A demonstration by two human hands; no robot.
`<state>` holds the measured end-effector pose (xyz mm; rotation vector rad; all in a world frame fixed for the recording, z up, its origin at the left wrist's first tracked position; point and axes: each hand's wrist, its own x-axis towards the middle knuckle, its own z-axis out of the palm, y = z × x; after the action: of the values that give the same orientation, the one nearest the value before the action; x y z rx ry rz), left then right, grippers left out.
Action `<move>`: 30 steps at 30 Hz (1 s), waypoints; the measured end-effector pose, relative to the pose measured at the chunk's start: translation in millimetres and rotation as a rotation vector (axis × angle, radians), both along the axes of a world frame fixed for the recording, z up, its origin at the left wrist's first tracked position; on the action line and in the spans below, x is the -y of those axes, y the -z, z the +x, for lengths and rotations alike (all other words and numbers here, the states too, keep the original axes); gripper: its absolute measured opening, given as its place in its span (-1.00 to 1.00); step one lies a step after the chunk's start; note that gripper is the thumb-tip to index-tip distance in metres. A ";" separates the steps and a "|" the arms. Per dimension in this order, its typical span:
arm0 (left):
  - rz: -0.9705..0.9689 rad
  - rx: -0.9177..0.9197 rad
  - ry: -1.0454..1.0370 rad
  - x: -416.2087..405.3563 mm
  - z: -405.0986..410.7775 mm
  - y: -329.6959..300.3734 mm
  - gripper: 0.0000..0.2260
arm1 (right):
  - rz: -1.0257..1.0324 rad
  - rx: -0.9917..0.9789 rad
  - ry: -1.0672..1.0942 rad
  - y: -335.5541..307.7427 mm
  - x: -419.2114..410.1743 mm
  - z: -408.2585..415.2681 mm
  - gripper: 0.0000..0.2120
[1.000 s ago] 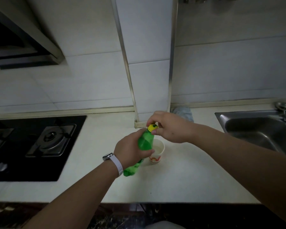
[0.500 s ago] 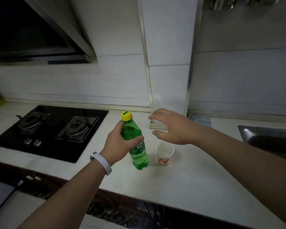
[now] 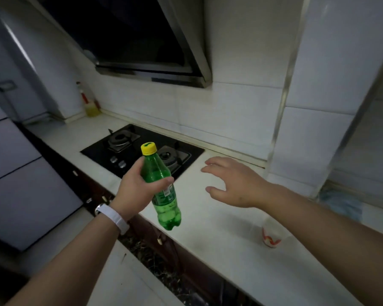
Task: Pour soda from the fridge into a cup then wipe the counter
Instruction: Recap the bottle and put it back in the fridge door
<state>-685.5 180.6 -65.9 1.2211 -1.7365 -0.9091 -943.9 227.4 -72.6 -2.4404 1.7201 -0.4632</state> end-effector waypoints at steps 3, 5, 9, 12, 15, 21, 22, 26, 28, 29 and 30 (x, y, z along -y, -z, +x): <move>-0.014 -0.011 -0.084 4.5 44.9 -3.6 -0.60 | -0.012 -0.007 -0.072 -7.0 22.9 43.2 -0.49; -0.012 -0.006 -0.116 9.1 77.8 -4.4 -0.59 | -0.019 -0.009 -0.112 -10.4 38.6 74.9 -0.49; -0.017 -0.035 -0.189 20.1 147.8 -7.9 -0.59 | -0.018 -0.035 -0.201 -17.3 71.8 147.6 -0.50; -0.033 -0.035 -0.227 25.3 187.4 -13.2 -0.62 | -0.032 -0.047 -0.252 -20.6 91.8 192.6 -0.50; -0.026 -0.051 -0.258 33.8 233.5 -21.7 -0.62 | -0.045 -0.039 -0.297 -28.0 113.9 241.6 -0.50; -0.085 -0.085 -0.341 53.4 317.4 -35.5 -0.62 | -0.054 -0.008 -0.383 -37.2 152.7 332.4 -0.50; -0.089 -0.091 -0.357 56.5 327.6 -36.4 -0.63 | -0.057 -0.007 -0.400 -39.3 158.8 344.0 -0.50; -0.100 -0.090 -0.435 73.8 364.0 -41.9 -0.63 | -0.068 -0.009 -0.454 -50.3 182.9 384.7 -0.51; -0.130 -0.084 -0.478 85.1 377.8 -45.4 -0.60 | -0.068 0.002 -0.483 -52.9 194.0 401.4 -0.51; -0.144 -0.088 -0.495 90.9 382.9 -46.9 -0.59 | -0.067 0.008 -0.498 -53.3 199.5 408.7 -0.51; -0.153 -0.099 -0.511 97.5 388.4 -47.3 -0.58 | -0.065 0.011 -0.513 -52.3 207.0 416.6 -0.51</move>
<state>-297.1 83.1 -18.6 1.3993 -1.2963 -0.5122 -527.3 20.4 -20.3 -2.7756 1.0188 -0.4670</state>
